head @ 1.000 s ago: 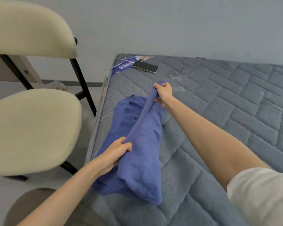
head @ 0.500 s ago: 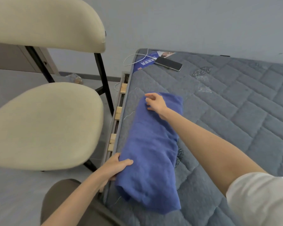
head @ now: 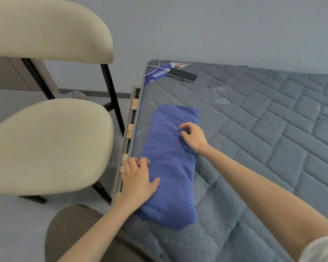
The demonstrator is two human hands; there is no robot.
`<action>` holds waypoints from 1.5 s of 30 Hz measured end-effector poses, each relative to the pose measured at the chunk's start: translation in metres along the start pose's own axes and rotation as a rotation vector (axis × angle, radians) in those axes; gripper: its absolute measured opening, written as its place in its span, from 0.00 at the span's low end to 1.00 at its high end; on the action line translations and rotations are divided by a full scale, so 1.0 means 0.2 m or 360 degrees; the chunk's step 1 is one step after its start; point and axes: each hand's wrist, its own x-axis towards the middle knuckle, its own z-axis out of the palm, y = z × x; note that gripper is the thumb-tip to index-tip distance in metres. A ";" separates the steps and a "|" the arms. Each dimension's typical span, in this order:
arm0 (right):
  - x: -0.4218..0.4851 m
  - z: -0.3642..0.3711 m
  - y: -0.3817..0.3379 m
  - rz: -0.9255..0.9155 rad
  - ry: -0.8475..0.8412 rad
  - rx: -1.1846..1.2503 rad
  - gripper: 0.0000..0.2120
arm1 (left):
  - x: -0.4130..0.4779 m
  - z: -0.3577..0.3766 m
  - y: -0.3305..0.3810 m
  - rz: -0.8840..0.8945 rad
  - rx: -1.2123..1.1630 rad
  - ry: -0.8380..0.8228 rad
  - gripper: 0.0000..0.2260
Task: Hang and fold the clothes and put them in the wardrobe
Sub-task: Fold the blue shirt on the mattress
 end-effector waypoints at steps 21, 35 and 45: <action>-0.08 -0.03 0.16 0.0667 0.0261 0.0125 0.14 | -0.09 0.24 0.25 0.0680 0.0398 -0.0769 0.18; -0.28 -0.09 0.18 0.0912 -0.0371 0.0721 0.25 | 0.28 0.11 0.06 -0.0359 -0.0583 0.0137 0.20; -0.38 -0.09 0.18 0.0749 -0.0760 0.1064 0.20 | 0.45 0.06 0.02 -0.0629 -0.1271 -0.0712 0.28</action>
